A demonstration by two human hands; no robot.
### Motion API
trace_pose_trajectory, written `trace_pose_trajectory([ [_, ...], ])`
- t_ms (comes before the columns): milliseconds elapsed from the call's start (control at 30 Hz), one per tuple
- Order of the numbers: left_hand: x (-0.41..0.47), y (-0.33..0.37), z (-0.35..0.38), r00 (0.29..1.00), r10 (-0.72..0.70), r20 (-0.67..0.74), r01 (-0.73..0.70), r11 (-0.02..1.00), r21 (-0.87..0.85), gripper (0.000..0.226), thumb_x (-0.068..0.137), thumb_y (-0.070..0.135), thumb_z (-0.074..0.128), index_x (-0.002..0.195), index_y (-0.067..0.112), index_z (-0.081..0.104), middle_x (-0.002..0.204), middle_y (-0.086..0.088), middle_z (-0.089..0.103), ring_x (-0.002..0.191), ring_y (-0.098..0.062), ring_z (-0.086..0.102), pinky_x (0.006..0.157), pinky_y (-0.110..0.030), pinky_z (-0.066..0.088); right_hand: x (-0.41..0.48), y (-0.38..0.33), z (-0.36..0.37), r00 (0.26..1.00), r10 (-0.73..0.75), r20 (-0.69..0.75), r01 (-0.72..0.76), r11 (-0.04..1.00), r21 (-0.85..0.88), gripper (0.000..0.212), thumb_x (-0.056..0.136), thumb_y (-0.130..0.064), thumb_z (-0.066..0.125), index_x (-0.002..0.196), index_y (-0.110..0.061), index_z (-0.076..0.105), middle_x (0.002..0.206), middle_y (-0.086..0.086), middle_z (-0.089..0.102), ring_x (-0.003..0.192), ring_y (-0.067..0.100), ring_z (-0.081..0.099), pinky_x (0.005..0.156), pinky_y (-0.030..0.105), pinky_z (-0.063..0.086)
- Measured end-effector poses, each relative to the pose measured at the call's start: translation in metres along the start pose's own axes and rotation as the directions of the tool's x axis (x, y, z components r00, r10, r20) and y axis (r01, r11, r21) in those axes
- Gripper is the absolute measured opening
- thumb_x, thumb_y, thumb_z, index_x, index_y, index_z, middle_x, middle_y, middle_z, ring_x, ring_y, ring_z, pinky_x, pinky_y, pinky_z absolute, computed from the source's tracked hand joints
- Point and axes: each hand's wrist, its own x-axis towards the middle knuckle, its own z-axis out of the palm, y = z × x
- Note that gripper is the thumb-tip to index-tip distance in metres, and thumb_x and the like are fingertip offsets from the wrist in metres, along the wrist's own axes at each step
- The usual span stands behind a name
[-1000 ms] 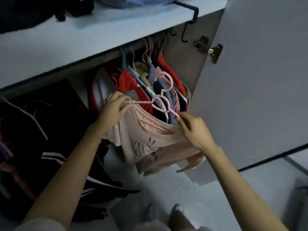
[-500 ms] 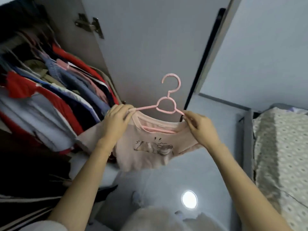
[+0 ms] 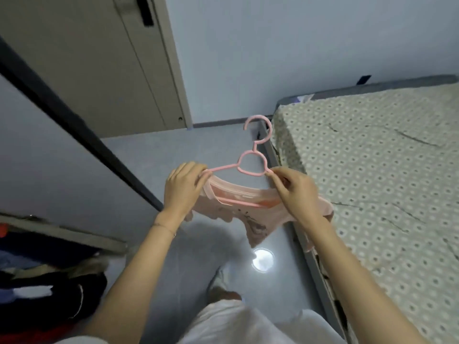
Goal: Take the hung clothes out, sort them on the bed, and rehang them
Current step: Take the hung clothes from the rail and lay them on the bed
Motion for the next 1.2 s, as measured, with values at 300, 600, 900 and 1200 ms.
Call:
trace_pose_trajectory([
  [300, 0.15, 0.138, 0.119, 0.91, 0.396, 0.122, -0.357, 0.899, -0.255, 0.033, 0.096, 0.043, 0.049, 0.09, 0.017, 0.068, 0.08, 0.001, 0.063, 0.075, -0.022, 0.057, 0.064, -0.032, 0.041, 0.004, 0.099, -0.108, 0.84, 0.377, -0.391, -0.436, 0.897, -0.073, 0.02, 0.094, -0.041, 0.061, 0.094, -0.027, 0.075, 0.082, -0.005, 0.073, 0.076, 0.018, 0.066, 0.063, 0.039, 0.051],
  [600, 0.195, 0.322, 0.229, 0.664, 0.721, 0.199, -0.508, 0.63, -0.587, 0.034, 0.096, 0.042, 0.049, 0.094, 0.016, 0.071, 0.09, 0.0, 0.07, 0.083, -0.022, 0.063, 0.071, -0.039, 0.05, -0.053, 0.172, -0.217, 0.524, 0.52, -0.674, -0.737, 0.674, -0.052, 0.02, 0.093, -0.043, 0.063, 0.099, -0.03, 0.075, 0.09, -0.009, 0.074, 0.083, 0.015, 0.067, 0.066, 0.033, 0.047],
  [900, 0.173, 0.496, 0.326, 0.556, 0.818, 0.148, -0.507, 0.474, -0.72, 0.026, 0.097, 0.037, 0.053, 0.096, 0.018, 0.071, 0.091, 0.003, 0.069, 0.085, -0.019, 0.061, 0.077, -0.037, 0.047, -0.119, 0.276, -0.315, 0.307, 0.521, -0.796, -0.815, 0.576, 0.063, 0.017, 0.089, -0.042, 0.067, 0.092, -0.028, 0.076, 0.082, -0.008, 0.074, 0.076, 0.015, 0.067, 0.066, 0.035, 0.051],
  [1200, 0.163, 0.619, 0.462, 0.559, 0.783, 0.274, -0.443, 0.561, -0.699, 0.028, 0.097, 0.04, 0.051, 0.092, 0.02, 0.069, 0.087, 0.006, 0.066, 0.083, -0.017, 0.056, 0.079, -0.036, 0.039, -0.141, 0.455, -0.382, 0.316, 0.62, -0.718, -0.844, 0.529, 0.086, 0.027, 0.092, -0.046, 0.062, 0.092, -0.023, 0.076, 0.082, -0.005, 0.072, 0.075, 0.016, 0.064, 0.062, 0.03, 0.042],
])
